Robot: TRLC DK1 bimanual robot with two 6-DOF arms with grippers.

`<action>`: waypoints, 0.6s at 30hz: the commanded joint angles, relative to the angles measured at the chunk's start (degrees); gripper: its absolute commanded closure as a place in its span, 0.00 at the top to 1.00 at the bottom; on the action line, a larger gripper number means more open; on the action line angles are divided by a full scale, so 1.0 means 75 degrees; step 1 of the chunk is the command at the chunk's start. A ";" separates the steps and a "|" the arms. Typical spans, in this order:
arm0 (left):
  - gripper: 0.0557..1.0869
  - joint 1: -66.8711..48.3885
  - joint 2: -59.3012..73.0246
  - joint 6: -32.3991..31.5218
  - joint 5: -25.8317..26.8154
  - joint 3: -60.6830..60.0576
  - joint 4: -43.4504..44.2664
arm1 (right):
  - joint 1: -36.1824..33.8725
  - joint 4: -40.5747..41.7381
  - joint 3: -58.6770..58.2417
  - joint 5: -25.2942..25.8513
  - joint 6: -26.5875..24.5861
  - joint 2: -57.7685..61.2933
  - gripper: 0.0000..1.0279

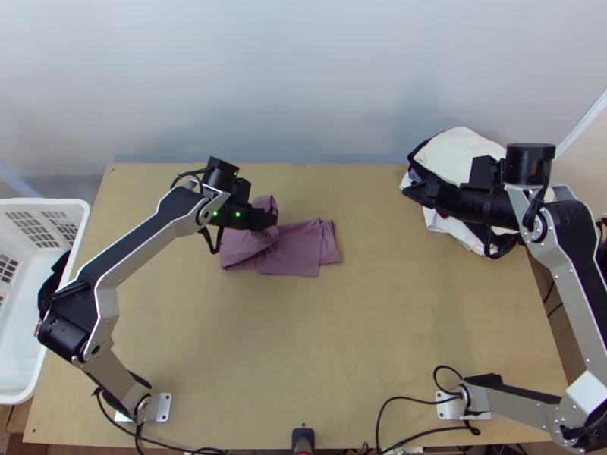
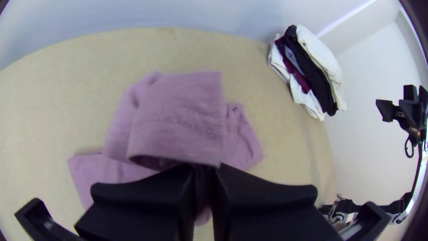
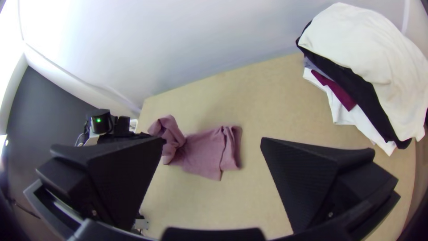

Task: Fold the t-shirt

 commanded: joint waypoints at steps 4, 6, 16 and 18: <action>0.04 0.0001 -0.0102 -0.0122 -0.0085 0.0227 0.0052 | -0.0019 0.0199 -0.0155 -0.0042 0.0034 -0.0180 0.97; 0.05 -0.0011 0.0015 -0.0111 -0.0132 0.0251 0.0040 | 0.0004 0.0234 -0.0155 -0.0042 0.0057 -0.0156 0.97; 0.16 -0.0409 0.1105 -0.0157 -0.0355 0.0802 0.0076 | -0.0031 0.0246 -0.0284 -0.0042 0.0010 -0.0215 0.97; 0.16 -0.0503 0.1315 -0.0181 -0.0355 0.0977 0.0076 | -0.0031 0.0246 -0.0343 -0.0042 -0.0001 -0.0226 0.97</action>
